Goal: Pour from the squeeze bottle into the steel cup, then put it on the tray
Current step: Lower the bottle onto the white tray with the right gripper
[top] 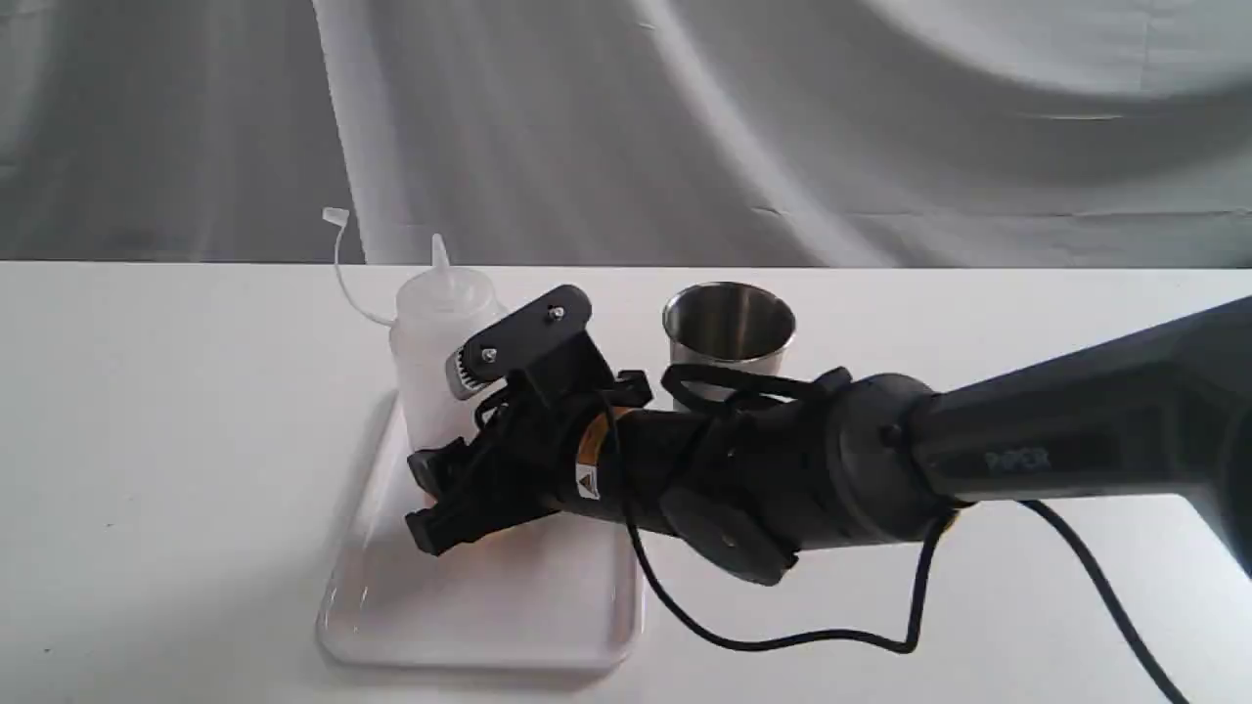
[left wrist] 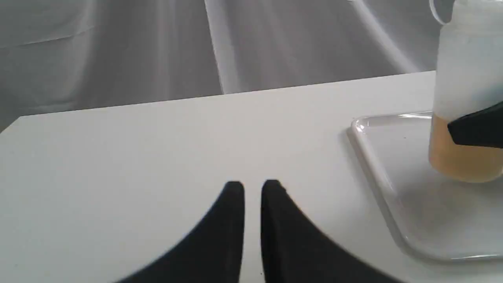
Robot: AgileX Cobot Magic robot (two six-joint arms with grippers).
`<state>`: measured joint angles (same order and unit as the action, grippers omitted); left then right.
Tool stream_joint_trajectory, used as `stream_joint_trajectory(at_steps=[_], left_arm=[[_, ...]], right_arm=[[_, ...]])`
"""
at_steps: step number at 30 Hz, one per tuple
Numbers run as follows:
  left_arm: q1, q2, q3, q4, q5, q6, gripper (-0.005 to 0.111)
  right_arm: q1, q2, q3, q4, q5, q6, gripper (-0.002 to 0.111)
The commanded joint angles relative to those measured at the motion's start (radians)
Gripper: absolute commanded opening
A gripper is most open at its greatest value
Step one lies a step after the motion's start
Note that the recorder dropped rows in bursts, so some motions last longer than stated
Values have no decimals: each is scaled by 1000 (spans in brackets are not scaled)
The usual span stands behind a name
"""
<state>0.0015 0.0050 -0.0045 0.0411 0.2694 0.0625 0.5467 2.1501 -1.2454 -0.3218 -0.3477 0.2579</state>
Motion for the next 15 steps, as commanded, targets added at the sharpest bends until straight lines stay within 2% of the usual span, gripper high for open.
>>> stream_joint_trajectory(at_steps=[1, 15], left_arm=[[-1, -5, 4, 2, -7, -2, 8], [-1, -5, 4, 2, -7, -2, 8]], right_arm=[[3, -13, 27, 62, -92, -56, 16], [1, -13, 41, 128, -101, -104, 16]])
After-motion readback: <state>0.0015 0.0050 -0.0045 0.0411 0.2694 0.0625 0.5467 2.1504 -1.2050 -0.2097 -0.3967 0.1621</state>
